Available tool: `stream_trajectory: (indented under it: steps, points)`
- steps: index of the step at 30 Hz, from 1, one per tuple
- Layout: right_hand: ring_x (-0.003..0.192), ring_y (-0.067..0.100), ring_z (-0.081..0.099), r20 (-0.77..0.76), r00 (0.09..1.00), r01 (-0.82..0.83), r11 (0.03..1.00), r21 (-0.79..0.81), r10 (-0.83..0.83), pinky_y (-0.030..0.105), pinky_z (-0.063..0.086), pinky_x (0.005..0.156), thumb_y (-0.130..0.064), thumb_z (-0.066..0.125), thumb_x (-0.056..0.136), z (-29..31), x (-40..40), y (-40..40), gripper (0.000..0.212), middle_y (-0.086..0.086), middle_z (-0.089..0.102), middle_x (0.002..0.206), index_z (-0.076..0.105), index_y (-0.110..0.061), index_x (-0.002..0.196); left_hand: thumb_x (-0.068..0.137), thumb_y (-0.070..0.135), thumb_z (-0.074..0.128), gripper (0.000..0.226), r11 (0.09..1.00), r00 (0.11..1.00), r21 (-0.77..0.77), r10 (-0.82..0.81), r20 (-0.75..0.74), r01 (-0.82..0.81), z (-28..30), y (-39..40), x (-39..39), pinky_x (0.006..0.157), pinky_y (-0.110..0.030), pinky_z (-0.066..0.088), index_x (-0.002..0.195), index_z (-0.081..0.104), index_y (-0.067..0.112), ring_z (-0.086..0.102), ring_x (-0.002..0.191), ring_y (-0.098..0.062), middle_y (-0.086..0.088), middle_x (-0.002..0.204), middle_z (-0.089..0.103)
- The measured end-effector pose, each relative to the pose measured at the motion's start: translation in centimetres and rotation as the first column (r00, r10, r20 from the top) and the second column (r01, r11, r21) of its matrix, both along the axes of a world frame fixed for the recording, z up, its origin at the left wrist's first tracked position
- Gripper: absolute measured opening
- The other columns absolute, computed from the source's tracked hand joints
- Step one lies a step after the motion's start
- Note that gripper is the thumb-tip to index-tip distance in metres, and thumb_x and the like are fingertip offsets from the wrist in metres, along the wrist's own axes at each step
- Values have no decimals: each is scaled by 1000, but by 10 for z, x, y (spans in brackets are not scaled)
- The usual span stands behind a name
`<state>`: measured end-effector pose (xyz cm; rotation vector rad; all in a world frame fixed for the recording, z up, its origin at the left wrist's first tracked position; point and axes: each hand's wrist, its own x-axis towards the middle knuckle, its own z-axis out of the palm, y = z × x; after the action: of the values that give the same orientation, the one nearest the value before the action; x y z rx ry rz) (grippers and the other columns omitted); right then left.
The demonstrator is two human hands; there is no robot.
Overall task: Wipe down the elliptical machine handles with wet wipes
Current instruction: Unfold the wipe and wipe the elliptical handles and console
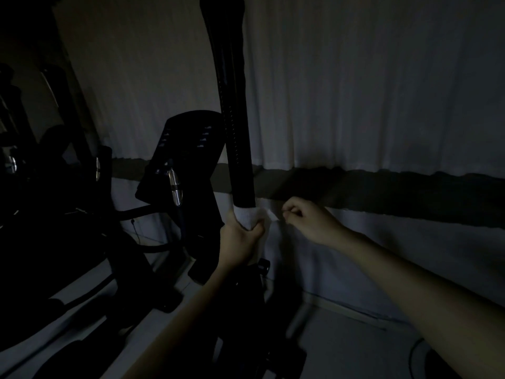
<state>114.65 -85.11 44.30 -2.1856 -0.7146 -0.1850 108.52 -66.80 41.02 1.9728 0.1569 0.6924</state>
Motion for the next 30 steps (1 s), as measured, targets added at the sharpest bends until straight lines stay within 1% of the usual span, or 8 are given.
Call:
stream_trajectory:
  steps: [4, 10, 16, 19, 22, 25, 27, 30]
  points:
    - [87, 17, 65, -1, 1000, -22, 1000, 18, 22, 43, 52, 83, -18, 57, 91, -1, -1, 0, 7, -5, 68, 87, 62, -23, 89, 86, 33, 71, 53, 990, 995, 122, -62, -74, 70, -13, 11, -11, 68, -18, 47, 129, 46, 16, 62, 88, -9, 1, 108, 64]
    - [86, 16, 65, -17, 999, -32, 999, 36, 32, 45, 52, 84, -28, 56, 92, 4, -2, -2, 6, -9, 67, 83, 60, -28, 88, 91, 34, 65, 19, 949, 990, 283, -127, -58, 139, -1, 45, -27, 69, -21, 46, 99, 55, 20, 62, 83, -4, 12, 90, 63]
    - [80, 29, 65, 32, 994, -111, 985, 129, 108, 50, 52, 77, -39, 56, 86, 20, -20, 21, 16, 6, 67, 77, 60, -24, 84, 95, 36, 60, 12, 896, 985, 411, -167, -36, 167, 27, 79, -42, 70, -27, 50, 93, 60, 25, 65, 84, -4, 9, 86, 68]
    - [74, 26, 63, 71, 983, -180, 974, 136, 171, 46, 52, 74, -22, 59, 93, 28, -30, 37, 12, 15, 65, 80, 62, -12, 88, 96, 30, 60, 16, 898, 981, 395, -175, -87, 195, 36, 88, -51, 72, -32, 54, 97, 66, 15, 69, 85, -7, 4, 89, 72]
    - [80, 33, 63, 75, 970, -241, 960, 144, 232, 43, 52, 74, -16, 59, 95, 34, -42, 47, 12, 20, 66, 85, 63, -6, 91, 96, 22, 60, 13, 929, 972, 289, -212, -98, 232, 41, 93, -63, 74, -22, 55, 99, 67, 12, 70, 87, -5, 3, 92, 74]
    - [73, 26, 64, 71, 959, -282, 945, 166, 274, 39, 52, 67, -14, 58, 96, 37, -49, 53, 13, 23, 66, 84, 63, -3, 93, 96, 25, 59, 15, 920, 982, 345, -175, -66, 187, 53, 93, -75, 74, -30, 56, 94, 68, 13, 70, 82, -8, 2, 85, 73]
    - [63, 15, 65, 80, 949, -314, 937, 153, 305, 38, 53, 64, -21, 58, 95, 38, -54, 59, 13, 17, 67, 81, 63, -11, 89, 96, 28, 59, 17, 898, 988, 411, -141, -66, 156, 59, 99, -80, 75, -38, 56, 89, 67, 14, 69, 81, -13, 1, 83, 71]
    - [64, 19, 67, 43, 930, -367, 918, 152, 365, 44, 55, 65, -48, 58, 85, 38, -62, 72, 22, 5, 67, 75, 61, -27, 81, 96, 32, 60, 20, 883, 997, 461, -74, -38, 83, 66, 106, -85, 75, -45, 56, 89, 68, 15, 69, 80, -13, 1, 84, 72]
